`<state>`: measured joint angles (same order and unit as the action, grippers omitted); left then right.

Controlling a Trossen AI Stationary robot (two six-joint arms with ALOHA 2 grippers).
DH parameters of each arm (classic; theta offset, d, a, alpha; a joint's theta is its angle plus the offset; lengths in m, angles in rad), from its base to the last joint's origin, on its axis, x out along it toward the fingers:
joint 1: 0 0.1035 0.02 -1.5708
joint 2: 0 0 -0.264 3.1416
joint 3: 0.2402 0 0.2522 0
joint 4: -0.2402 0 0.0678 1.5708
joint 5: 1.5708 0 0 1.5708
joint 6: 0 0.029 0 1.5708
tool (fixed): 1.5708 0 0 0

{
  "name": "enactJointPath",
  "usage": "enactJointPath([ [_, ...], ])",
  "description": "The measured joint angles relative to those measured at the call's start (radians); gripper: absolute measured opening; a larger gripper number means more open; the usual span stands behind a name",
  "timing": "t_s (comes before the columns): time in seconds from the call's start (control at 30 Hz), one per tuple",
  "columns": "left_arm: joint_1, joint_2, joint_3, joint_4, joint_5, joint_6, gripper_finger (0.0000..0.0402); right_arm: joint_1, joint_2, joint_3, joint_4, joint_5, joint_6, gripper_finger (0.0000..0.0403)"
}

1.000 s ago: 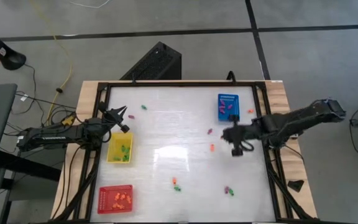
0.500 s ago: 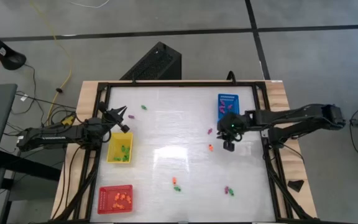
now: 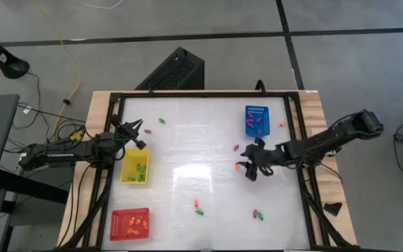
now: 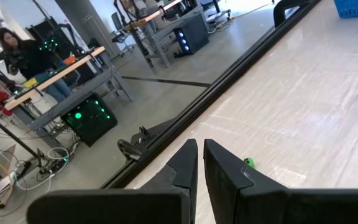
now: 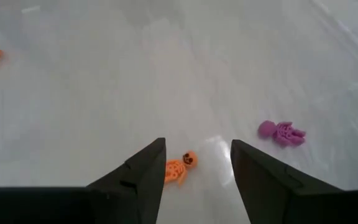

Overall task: Sort Halloween decoration
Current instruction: Put the orange skeleton toy into the red bin

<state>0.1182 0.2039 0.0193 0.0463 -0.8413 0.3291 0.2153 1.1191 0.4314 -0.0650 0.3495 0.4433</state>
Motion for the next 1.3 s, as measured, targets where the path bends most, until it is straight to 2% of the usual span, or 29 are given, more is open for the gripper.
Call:
enactJointPath([
  [0.13, 0.000, 0.000, 0.000, 0.000, 0.000, 0.000, 0.0018, 0.079, 0.000, -0.012, -0.001, 0.152, 0.078, 0.0203],
  [0.43, 0.000, 0.000, 0.000, 0.000, 0.000, 0.000, 0.0018, 0.208, 0.017, -0.050, 0.001, 0.425, 0.315, 0.0196],
  [0.53, 0.000, 0.000, -0.001, 0.009, 0.029, -0.050, 0.0018, 0.229, 0.058, -0.050, 0.039, 0.447, 0.340, 0.0196],
  [0.7, 0.000, -0.001, -0.002, 0.024, 0.247, -0.451, 0.0018, 0.260, 0.189, -0.050, 0.165, 0.467, 0.397, 0.0196],
  [0.77, 0.000, -0.001, -0.002, 0.023, 0.313, -0.565, 0.0018, 0.271, 0.251, -0.049, 0.232, 0.492, 0.406, 0.0196],
  [1.1, 0.000, -0.001, -0.002, 0.023, 0.444, -0.640, 0.0018, 0.273, 0.517, 0.057, 0.283, 0.574, 0.476, 0.0196],
  [1.3, 0.000, -0.001, -0.002, 0.008, 0.466, -0.726, 0.0018, 0.270, 0.629, 0.088, 0.286, 0.595, 0.551, 0.0196],
])
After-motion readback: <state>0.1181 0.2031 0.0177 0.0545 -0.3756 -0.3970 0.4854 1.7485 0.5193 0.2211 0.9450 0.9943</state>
